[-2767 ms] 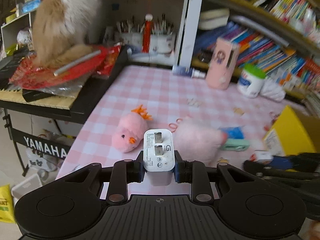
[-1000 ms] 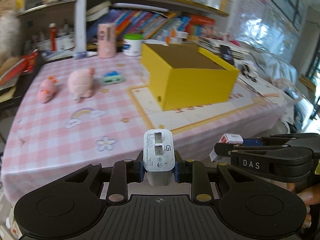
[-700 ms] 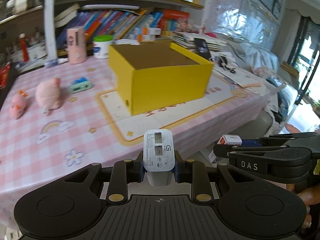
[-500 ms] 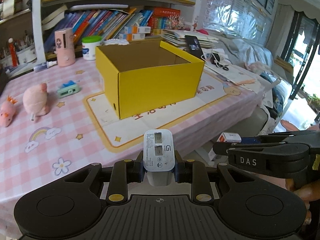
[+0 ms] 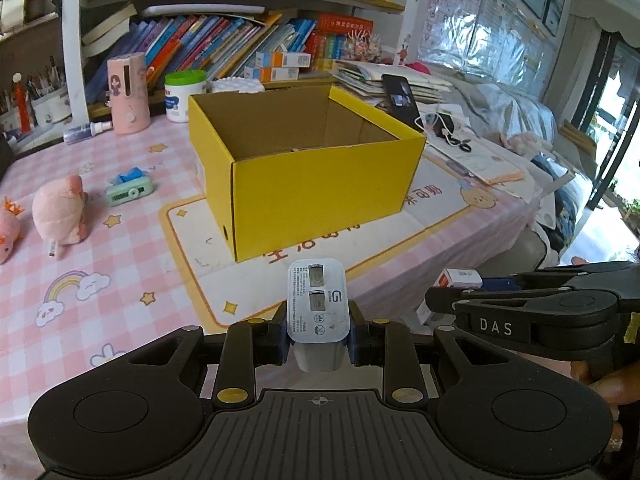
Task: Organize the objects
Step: 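Carry the charger and small white box with both tools toward the yellow box, then lower the charger and small white box into the yellow box with both tools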
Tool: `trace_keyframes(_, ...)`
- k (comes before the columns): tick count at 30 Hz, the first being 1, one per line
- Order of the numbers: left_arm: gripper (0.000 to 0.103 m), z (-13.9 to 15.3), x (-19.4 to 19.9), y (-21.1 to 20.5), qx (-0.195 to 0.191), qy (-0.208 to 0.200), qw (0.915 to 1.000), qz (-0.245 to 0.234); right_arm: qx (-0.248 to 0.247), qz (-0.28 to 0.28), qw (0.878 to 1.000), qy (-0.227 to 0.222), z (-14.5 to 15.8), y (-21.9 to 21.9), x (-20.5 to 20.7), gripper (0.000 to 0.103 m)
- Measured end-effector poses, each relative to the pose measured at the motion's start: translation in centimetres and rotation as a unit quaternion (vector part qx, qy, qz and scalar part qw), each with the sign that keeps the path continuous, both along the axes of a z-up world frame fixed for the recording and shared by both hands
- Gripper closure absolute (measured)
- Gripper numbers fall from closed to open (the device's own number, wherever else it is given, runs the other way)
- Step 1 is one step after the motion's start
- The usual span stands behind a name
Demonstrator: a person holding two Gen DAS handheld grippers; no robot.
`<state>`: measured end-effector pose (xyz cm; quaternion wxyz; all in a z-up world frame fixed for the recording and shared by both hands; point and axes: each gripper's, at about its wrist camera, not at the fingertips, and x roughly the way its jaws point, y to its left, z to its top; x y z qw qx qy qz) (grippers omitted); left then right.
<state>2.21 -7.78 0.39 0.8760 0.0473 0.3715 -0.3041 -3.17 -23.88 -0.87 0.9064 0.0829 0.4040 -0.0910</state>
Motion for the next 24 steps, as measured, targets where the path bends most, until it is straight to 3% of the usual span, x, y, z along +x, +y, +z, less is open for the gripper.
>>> trace_keyframes(11, 0.078, 1.0, 2.2, -2.7, -0.011, -0.027, 0.9996, -0.003, -0.007, 0.006, 1.0, -0.004, 0.3, -2.7, 3.0, 0.073)
trace_keyframes(24, 0.078, 4.6, 7.2, -6.7, -0.029, -0.092, 0.995, 0.027, -0.02, 0.028, 0.996, -0.087, 4.9, -7.6, 8.7, 0.073)
